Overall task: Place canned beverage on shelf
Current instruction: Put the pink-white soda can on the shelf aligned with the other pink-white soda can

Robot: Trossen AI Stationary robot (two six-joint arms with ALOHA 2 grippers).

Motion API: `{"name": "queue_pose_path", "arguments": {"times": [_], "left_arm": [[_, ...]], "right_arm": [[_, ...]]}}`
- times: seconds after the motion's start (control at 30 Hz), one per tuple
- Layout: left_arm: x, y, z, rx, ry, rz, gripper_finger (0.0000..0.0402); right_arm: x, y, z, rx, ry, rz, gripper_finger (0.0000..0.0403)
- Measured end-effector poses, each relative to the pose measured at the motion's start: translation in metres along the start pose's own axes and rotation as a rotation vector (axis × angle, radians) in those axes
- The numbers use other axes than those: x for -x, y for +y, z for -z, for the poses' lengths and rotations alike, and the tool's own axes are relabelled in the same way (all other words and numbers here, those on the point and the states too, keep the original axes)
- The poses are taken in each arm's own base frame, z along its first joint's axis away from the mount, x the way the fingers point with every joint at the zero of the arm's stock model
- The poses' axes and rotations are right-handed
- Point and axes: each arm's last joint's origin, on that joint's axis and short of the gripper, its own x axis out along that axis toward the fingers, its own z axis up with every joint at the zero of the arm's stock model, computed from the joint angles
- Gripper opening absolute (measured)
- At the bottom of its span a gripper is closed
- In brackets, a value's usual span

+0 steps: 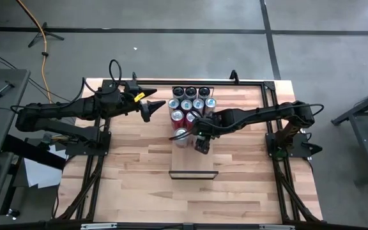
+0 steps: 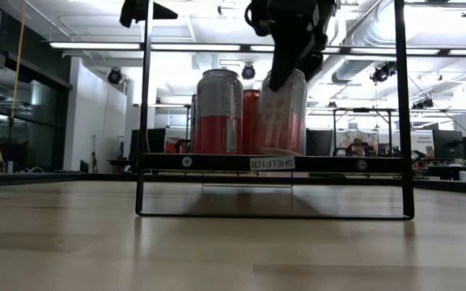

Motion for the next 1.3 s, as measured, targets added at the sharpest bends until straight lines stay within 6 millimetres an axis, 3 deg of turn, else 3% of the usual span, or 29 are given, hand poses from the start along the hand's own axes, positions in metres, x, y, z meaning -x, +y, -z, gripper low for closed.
{"name": "queue_pose_path", "arguments": {"times": [0.63, 0.97, 1.3], "left_arm": [[0.0, 0.0001, -0.0001, 0.0, 0.0, -0.001, 0.0326], [0.0, 0.0001, -0.0001, 0.0, 0.0, -0.001, 0.0326], [0.0, 0.0001, -0.0001, 0.0, 0.0, -0.001, 0.0326]], "right_arm": [[-0.0002, -0.0022, -0.0007, 0.007, 0.003, 0.001, 0.032], [-0.0002, -0.002, -0.0008, 0.005, 0.003, -0.006, 0.0396], [0.0, -0.0021, -0.001, 0.147, 0.002, -0.012, 0.0387]]}}
